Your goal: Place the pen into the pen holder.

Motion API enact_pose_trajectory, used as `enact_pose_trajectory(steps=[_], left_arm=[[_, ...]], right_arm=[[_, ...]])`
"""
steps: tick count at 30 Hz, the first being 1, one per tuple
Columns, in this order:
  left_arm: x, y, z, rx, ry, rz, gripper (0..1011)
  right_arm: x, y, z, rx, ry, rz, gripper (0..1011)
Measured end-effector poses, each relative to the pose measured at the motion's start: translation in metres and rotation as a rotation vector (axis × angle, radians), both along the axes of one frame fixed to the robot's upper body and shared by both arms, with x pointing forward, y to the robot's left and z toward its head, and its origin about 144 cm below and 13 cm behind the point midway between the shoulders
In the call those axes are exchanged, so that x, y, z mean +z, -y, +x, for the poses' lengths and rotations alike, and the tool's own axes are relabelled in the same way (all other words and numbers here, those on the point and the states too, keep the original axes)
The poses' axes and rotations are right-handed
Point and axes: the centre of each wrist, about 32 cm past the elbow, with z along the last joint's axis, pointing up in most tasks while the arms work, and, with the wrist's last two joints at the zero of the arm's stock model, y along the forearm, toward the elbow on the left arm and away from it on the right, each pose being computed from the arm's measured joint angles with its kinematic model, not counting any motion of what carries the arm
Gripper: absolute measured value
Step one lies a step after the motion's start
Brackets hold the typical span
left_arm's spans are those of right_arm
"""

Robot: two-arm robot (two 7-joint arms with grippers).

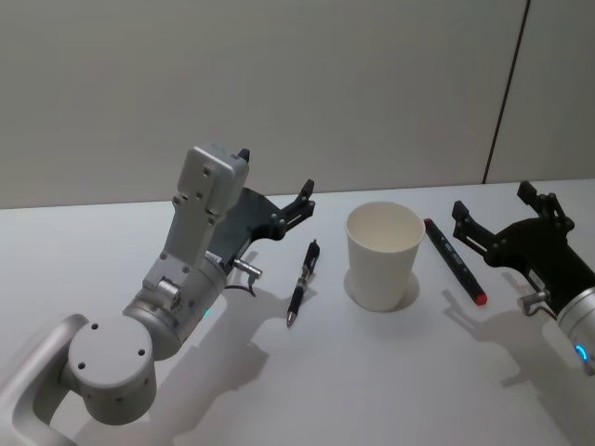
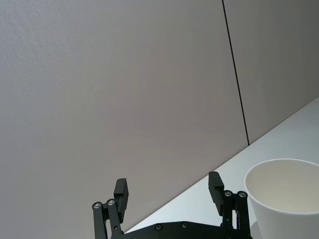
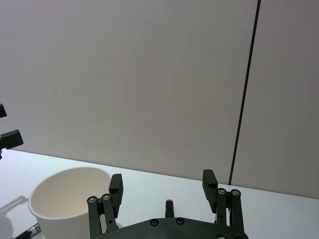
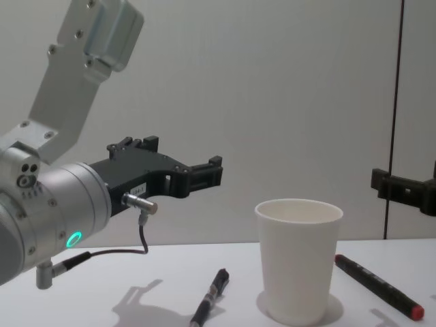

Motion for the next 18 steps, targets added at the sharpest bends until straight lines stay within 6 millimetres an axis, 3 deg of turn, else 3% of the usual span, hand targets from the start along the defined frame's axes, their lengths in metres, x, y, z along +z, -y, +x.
enact_pose_trajectory(steps=[18], left_arm=[[0.0000, 0.0000, 0.0000, 0.000, 0.000, 0.000, 1003]], right_arm=[[0.0000, 0.0000, 0.0000, 0.000, 0.000, 0.000, 1001]])
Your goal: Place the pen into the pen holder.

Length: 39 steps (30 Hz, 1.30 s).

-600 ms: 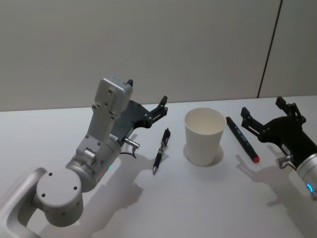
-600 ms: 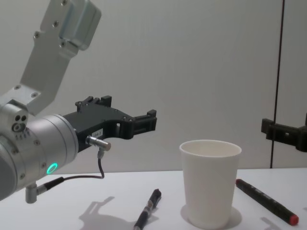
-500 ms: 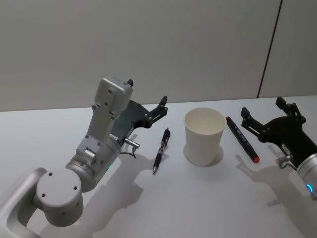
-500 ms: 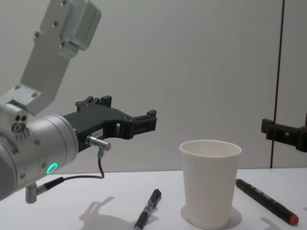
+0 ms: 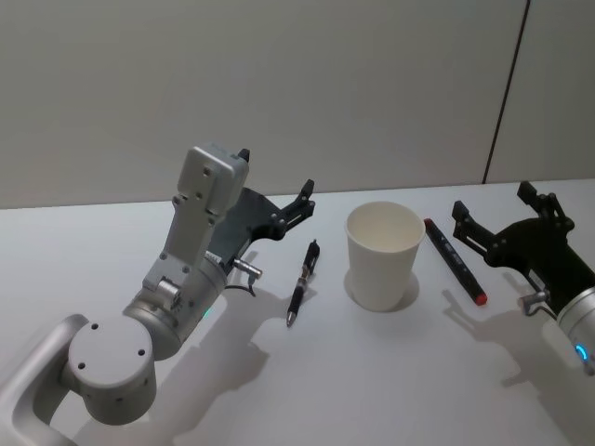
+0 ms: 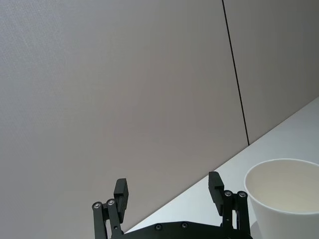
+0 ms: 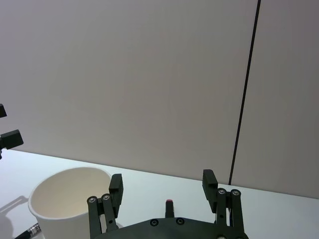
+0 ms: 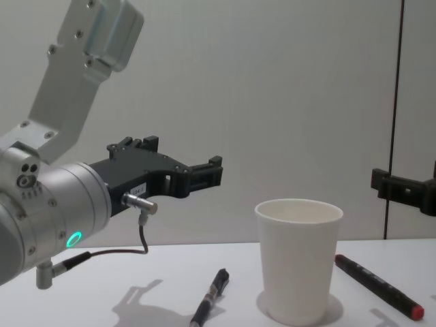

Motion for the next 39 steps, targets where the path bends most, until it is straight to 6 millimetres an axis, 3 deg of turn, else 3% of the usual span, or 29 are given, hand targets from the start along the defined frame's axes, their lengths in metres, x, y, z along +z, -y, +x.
enact_pose_trajectory(steps=[39], left_arm=[[0.0000, 0.0000, 0.0000, 0.000, 0.000, 0.000, 1003]], right_arm=[[0.0000, 0.0000, 0.0000, 0.000, 0.000, 0.000, 1001]])
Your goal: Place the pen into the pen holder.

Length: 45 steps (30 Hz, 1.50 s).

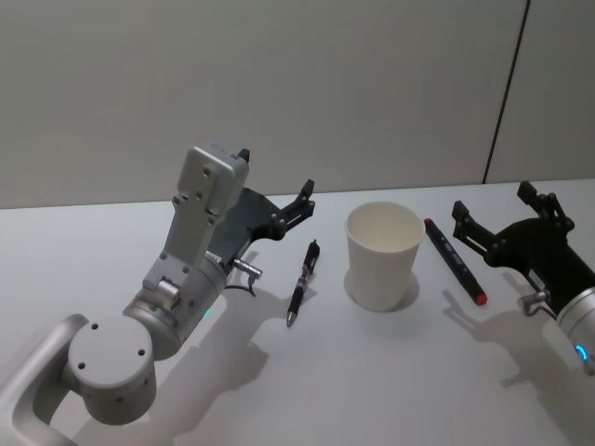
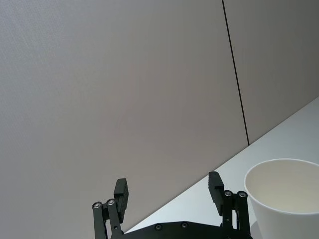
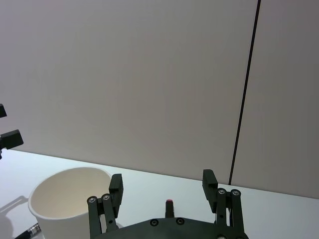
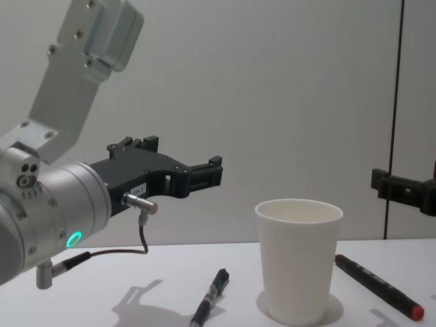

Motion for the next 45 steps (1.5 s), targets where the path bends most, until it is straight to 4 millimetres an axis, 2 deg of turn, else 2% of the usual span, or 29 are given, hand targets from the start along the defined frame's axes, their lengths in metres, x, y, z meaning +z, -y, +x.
enact_pose_trajectory(steps=[45], left_arm=[[0.0000, 0.0000, 0.0000, 0.000, 0.000, 0.000, 1003]], right_arm=[[0.0000, 0.0000, 0.0000, 0.000, 0.000, 0.000, 1001]])
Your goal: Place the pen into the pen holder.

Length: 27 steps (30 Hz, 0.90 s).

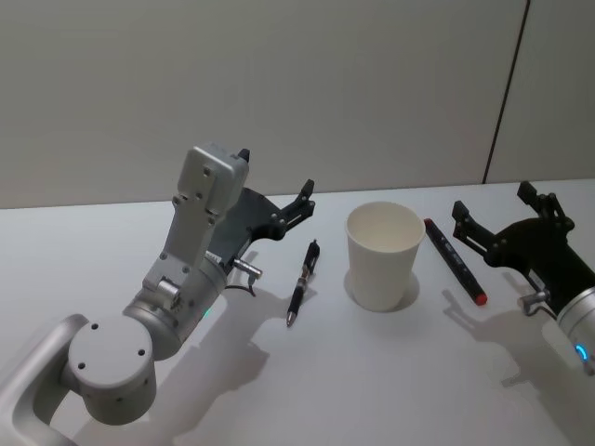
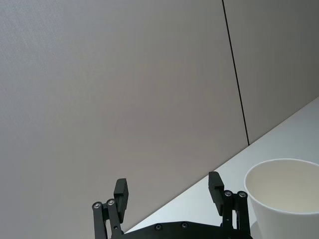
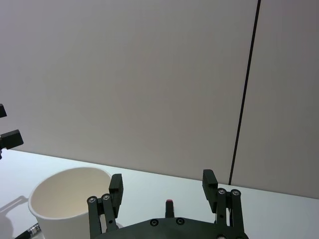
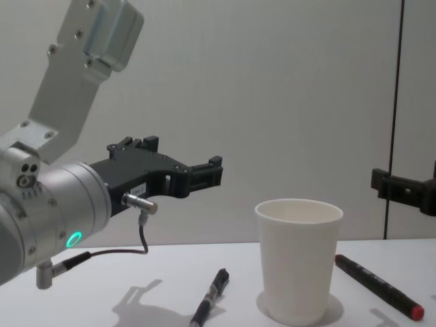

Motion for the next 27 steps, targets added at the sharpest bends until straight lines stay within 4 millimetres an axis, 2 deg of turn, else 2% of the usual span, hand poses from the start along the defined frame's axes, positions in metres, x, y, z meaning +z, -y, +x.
enact_pose_trajectory(steps=[13, 18, 27], left_arm=[[0.000, 0.000, 0.000, 0.000, 0.000, 0.000, 1003], [0.000, 0.000, 0.000, 0.000, 0.000, 0.000, 1003], [0.000, 0.000, 0.000, 0.000, 0.000, 0.000, 1004]], right_arm=[[0.003, -0.001, 0.003, 0.008, 0.002, -0.009, 1001], [0.009, -0.001, 0.014, 0.031, -0.009, -0.035, 1001], [0.035, 0.005, 0.045, 0.079, -0.080, -0.097, 1001]])
